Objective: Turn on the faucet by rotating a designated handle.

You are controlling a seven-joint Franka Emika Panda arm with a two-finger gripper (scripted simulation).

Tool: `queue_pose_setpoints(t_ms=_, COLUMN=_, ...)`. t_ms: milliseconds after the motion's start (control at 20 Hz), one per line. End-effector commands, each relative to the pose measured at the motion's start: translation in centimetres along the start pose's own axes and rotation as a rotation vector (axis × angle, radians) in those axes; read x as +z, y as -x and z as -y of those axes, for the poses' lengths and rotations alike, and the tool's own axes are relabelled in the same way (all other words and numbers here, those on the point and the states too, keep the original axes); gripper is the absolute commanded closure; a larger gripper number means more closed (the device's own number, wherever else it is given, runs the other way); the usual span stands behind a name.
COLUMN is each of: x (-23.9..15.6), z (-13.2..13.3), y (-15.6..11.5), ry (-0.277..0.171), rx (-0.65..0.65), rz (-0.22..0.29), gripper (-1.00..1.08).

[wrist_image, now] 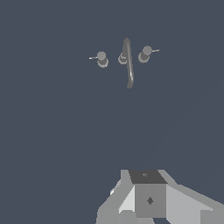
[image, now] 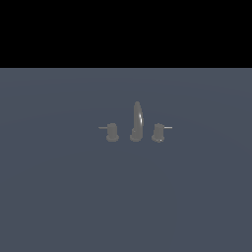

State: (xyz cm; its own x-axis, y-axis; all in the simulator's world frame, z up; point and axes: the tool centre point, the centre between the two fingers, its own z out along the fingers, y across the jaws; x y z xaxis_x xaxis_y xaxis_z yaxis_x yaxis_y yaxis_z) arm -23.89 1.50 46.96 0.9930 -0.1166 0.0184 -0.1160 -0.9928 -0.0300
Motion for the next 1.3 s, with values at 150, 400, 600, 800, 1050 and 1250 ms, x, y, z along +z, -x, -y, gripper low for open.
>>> queue_pose_setpoints(t_ms=150, x=2.7, z=2.0, y=-1.1, ry=0.002, rx=0.094, rz=0.000, gripper=1.08)
queue_pose_setpoints(t_ms=400, x=5.7, z=4.1, y=-2.6, ry=0.004, rx=0.200, rz=0.000, gripper=1.08)
queue_pose_setpoints(t_ms=600, x=8.1, z=5.6, y=-3.9, ry=0.005, rx=0.285, rz=0.000, gripper=1.08)
queue_pose_setpoints(t_ms=800, x=10.5, z=7.1, y=-5.4, ry=0.006, rx=0.370, rz=0.000, gripper=1.08)
queue_pose_setpoints(t_ms=1050, x=13.5, z=8.7, y=-7.5, ry=0.007, rx=0.474, rz=0.000, gripper=1.08)
queue_pose_setpoints(t_ms=1250, x=15.8, z=9.8, y=-9.2, ry=0.007, rx=0.555, rz=0.000, gripper=1.08)
